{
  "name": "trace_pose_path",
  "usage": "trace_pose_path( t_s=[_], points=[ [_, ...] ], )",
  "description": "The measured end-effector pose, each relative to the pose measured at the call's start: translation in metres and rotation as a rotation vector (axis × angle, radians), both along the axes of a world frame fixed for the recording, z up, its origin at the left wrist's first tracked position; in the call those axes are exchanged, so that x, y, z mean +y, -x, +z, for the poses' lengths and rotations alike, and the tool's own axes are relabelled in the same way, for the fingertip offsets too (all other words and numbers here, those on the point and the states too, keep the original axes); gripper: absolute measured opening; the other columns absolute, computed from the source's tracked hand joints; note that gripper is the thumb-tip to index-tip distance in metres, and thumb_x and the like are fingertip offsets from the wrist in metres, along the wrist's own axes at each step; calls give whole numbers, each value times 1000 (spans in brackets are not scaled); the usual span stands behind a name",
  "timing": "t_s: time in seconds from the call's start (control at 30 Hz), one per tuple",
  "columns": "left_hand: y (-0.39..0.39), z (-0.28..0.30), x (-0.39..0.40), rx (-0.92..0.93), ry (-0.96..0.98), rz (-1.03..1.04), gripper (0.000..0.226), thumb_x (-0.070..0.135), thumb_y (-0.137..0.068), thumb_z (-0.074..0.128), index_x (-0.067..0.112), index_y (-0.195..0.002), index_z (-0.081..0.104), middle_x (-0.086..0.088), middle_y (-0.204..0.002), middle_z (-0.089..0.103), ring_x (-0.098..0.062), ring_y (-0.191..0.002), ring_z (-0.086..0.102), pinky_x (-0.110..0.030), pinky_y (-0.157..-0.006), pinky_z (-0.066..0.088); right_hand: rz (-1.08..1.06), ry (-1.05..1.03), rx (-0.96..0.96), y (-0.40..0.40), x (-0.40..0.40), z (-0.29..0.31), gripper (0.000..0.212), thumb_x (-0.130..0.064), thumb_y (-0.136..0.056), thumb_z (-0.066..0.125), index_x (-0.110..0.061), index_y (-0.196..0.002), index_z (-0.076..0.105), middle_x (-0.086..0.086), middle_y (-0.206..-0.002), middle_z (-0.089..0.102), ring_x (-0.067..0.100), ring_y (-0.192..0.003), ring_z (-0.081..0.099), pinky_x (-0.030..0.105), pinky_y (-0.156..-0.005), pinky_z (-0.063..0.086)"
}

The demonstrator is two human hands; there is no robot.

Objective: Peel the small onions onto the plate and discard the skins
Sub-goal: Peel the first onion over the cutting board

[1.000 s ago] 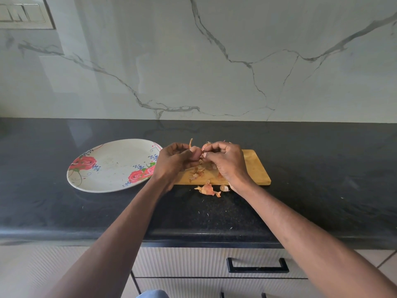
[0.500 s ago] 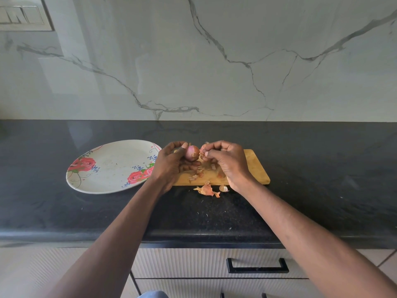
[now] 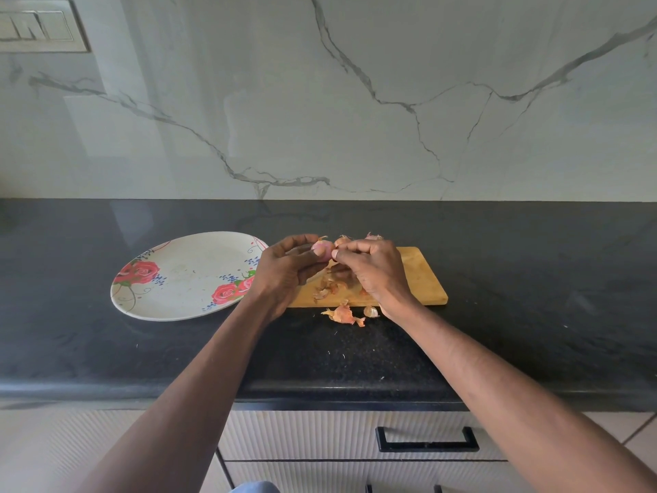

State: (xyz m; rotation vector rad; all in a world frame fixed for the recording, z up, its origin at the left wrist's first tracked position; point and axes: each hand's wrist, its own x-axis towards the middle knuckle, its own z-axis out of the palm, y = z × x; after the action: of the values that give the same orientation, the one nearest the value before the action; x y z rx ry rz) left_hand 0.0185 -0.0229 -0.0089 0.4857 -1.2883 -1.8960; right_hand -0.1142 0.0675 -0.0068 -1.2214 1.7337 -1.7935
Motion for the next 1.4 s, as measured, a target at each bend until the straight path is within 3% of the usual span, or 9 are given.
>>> trace_pose_path(
  t_s=[0.1, 0.2, 0.3, 0.47, 0.63, 0.7, 0.83, 1.1, 1.4],
  points=[
    [-1, 1, 3, -32, 19, -11, 34, 4, -75, 75, -4, -108, 67, -22, -109, 73, -30, -98, 73, -38, -90, 60, -31, -5, 26, -1, 2, 2, 18, -13, -82, 81, -6, -99, 79, 5, -86, 78, 21, -73, 76, 48, -74, 63],
    [-1, 1, 5, -61, 36, 10, 27, 0, -81, 73, -3, -108, 70, -22, -105, 74, -29, -94, 75, -33, -82, 62, -33, 4, 100, -1, 2, 0, 16, -29, -74, 83, -18, -86, 82, -10, -80, 77, 12, -85, 74, 47, -86, 59],
    [-1, 0, 5, -110, 82, 14, 25, 4, -79, 74, 3, -104, 73, -20, -103, 75, -29, -95, 75, -31, -80, 62, -42, 7, 127, 1, 0, -3, 29, -48, -63, 79, -24, -79, 81, -14, -77, 76, 21, -93, 71, 50, -94, 53],
    [-3, 0, 5, -115, 84, 17, 27, 6, -77, 75, 4, -103, 74, -18, -103, 76, -28, -96, 75, -32, -82, 62, -37, 3, 113, 6, -6, -9, 18, -43, -64, 82, -33, -79, 79, -14, -79, 76, 23, -95, 71, 51, -98, 51],
    [-1, 2, 6, -58, -12, 23, 23, -1, -86, 68, -3, -110, 69, -20, -105, 75, -28, -97, 75, -34, -83, 62, -49, 24, 15, 7, -5, -8, 18, -1, -80, 79, -19, -82, 81, 2, -90, 78, 23, -87, 75, 51, -88, 59],
    [-1, 2, 5, -46, -24, 26, 22, -1, -88, 67, -3, -110, 68, -19, -103, 76, -26, -94, 75, -31, -79, 63, -34, 36, -10, 5, -3, -5, 8, -2, -85, 76, -9, -86, 80, 7, -90, 77, 22, -84, 76, 50, -84, 61],
    [0, 2, 4, -42, -34, 23, 17, -1, -93, 64, -2, -110, 65, -18, -96, 76, -24, -88, 76, -29, -76, 62, -2, 16, 24, 5, -5, -7, 6, -19, -80, 80, -25, -77, 81, -3, -83, 78, 22, -84, 75, 56, -105, 45],
    [0, 3, 4, -42, -26, 11, 42, 10, -72, 76, -2, -110, 63, -19, -102, 75, -26, -90, 75, -34, -82, 62, 7, 19, -38, 7, -5, -3, 16, 5, -79, 78, -8, -88, 78, 10, -93, 77, 23, -88, 75, 34, -77, 61],
    [1, 2, 0, -125, 10, -5, 21, 8, -98, 58, 0, -118, 59, -21, -91, 74, -30, -78, 75, -35, -63, 63, 3, 57, -127, 3, 0, 3, 10, 3, -81, 77, -5, -85, 75, 14, -93, 75, 19, -71, 74, 22, -63, 57]
  ],
)
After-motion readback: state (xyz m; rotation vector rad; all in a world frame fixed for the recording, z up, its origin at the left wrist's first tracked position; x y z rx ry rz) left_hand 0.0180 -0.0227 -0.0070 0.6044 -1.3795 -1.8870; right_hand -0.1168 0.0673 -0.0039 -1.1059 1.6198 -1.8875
